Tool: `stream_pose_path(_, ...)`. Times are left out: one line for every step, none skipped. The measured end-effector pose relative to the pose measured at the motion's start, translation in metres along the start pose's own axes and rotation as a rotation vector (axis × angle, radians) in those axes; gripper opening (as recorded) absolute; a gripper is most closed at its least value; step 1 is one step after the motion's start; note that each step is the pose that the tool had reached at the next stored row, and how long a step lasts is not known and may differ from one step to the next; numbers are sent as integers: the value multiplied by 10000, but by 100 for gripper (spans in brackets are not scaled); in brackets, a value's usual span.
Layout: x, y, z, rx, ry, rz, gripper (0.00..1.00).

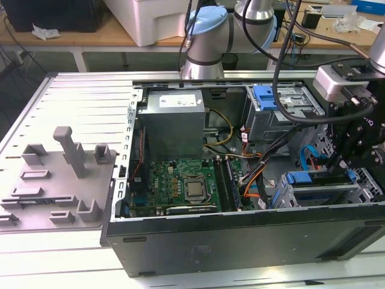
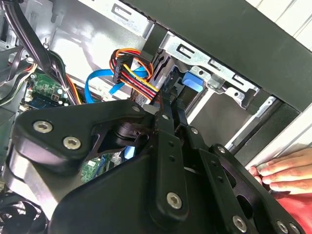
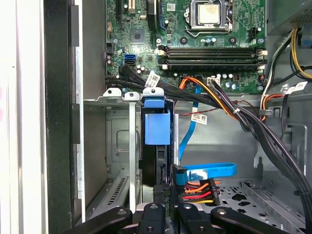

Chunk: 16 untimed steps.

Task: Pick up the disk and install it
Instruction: 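Insert the first disk wire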

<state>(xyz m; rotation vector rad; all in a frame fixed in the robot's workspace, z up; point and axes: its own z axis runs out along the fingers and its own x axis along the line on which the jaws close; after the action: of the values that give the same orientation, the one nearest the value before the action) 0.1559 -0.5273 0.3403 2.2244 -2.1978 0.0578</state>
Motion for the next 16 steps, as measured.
stream_pose_path(0,0,1,0,0,0,17)
stream_pose_path(0,0,2,0,0,0,17)
stream_pose_path(1,0,3,0,0,0,17)
stream_pose_path(1,0,6,0,0,0,17)
stream_pose_path(1,0,7,1,0,0,17)
stream_pose_path(2,0,8,0,-1,0,17)
stream_pose_path(2,0,10,0,-2,0,17)
stream_pose_path(2,0,11,0,-1,0,17)
stream_pose_path(3,0,12,0,0,0,17)
stream_pose_path(3,0,12,0,0,0,17)
stream_pose_path(4,0,14,0,-1,0,17)
stream_pose_path(4,0,15,0,0,0,17)
stream_pose_path(5,0,16,0,0,0,17)
stream_pose_path(5,0,17,0,0,0,17)
stream_pose_path(6,0,20,0,-1,0,17)
stream_pose_path(6,0,22,0,-1,0,17)
